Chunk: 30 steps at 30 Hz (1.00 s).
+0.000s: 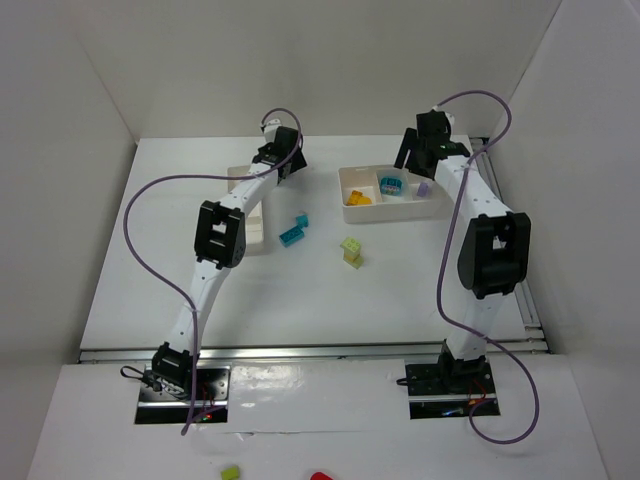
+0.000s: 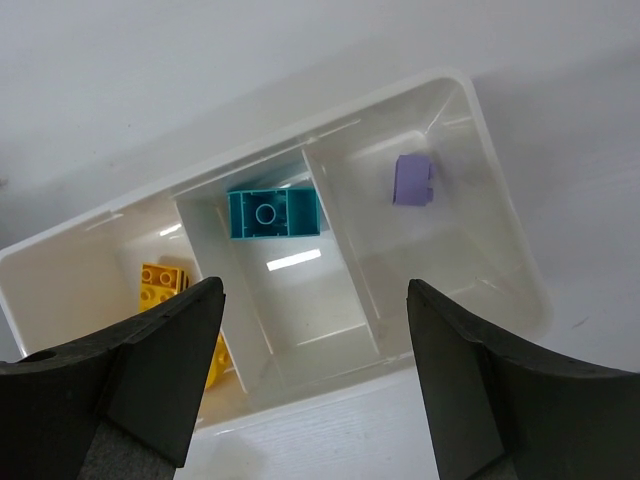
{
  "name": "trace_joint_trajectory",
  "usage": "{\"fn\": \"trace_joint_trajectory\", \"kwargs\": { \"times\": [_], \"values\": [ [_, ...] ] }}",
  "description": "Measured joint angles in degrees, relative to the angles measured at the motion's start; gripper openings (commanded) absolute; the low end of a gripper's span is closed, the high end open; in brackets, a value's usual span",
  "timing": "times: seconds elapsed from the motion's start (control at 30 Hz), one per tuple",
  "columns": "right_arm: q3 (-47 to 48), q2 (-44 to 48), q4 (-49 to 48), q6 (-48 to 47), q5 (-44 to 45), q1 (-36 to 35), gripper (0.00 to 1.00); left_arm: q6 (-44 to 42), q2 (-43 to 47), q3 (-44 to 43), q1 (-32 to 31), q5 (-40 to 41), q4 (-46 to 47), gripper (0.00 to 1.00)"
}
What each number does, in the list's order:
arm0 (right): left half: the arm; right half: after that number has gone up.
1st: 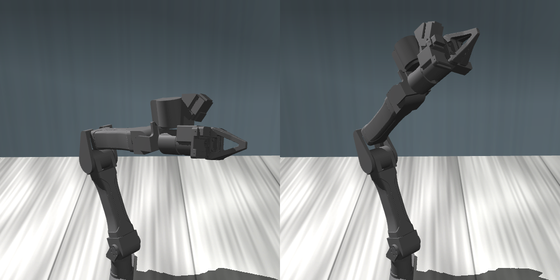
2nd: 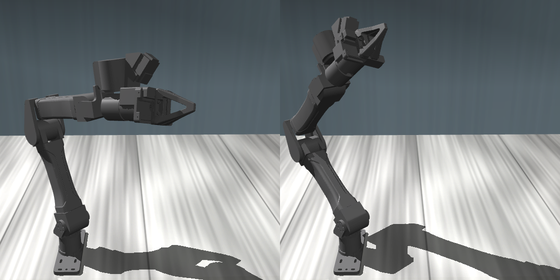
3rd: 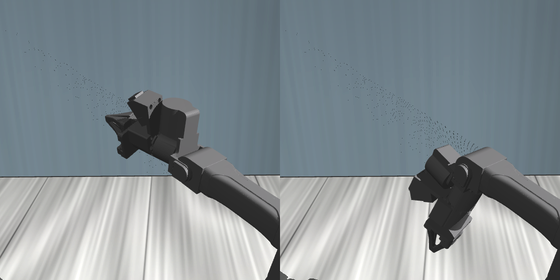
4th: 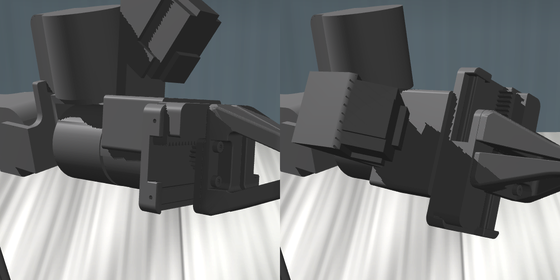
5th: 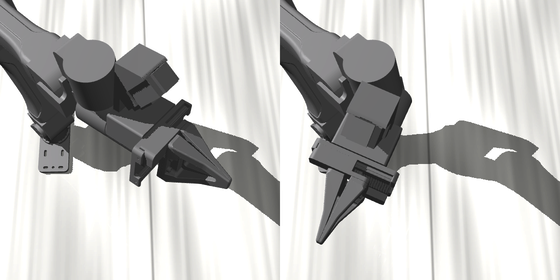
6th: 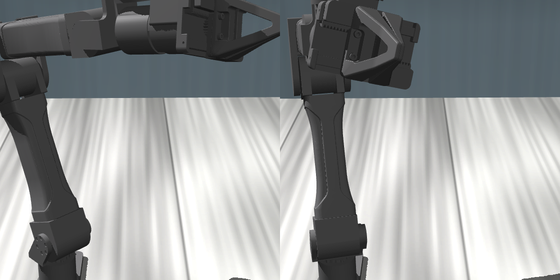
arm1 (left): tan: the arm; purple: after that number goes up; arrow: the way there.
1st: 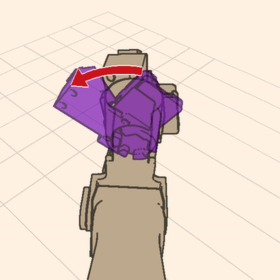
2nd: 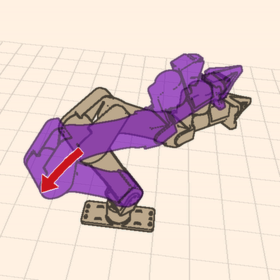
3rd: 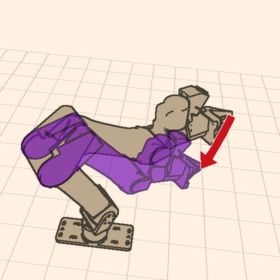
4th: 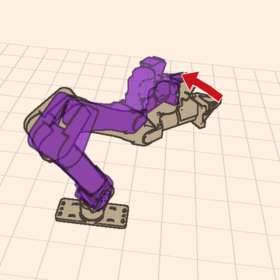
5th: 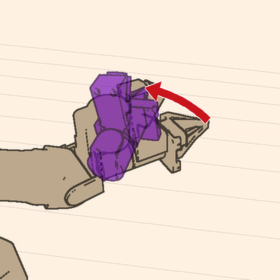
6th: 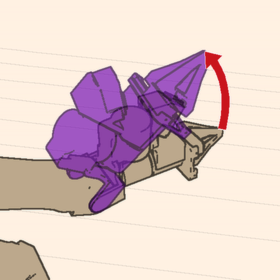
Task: Sort the legos into containers by color
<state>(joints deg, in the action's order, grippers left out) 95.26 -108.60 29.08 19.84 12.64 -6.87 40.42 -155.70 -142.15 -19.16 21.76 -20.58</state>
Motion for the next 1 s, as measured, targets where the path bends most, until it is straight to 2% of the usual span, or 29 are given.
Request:
{"fn": "trace_joint_trajectory", "kwargs": {
  "times": [0.2, 0.47, 0.7, 0.73, 1.0],
  "values": [
    [0.00, -1.25, 0.02, 0.00, -1.03, 0.00, 0.81, 0.11, -0.13, 0.00, 0.39, 0.04, 0.11, 0.63],
    [0.00, -1.68, 0.07, 0.00, -2.01, 0.00, 0.81, -1.05, 0.02, 0.13, 0.61, -0.74, 0.92, 0.40],
    [0.00, -1.68, 0.07, 0.00, -2.84, -0.17, 0.81, -2.54, 5.40, 7.80, 0.66, -5.99, 1.29, 0.08],
    [0.00, -1.68, 0.07, 0.00, -3.30, -0.24, 0.81, -2.75, 6.73, 9.53, 0.68, -7.72, 1.25, 0.00],
    [0.72, -1.18, 0.90, -0.26, -12.26, -0.37, 0.78, -7.13, 23.04, 24.44, 0.74, -26.64, -0.57, 0.00]
  ]
}}
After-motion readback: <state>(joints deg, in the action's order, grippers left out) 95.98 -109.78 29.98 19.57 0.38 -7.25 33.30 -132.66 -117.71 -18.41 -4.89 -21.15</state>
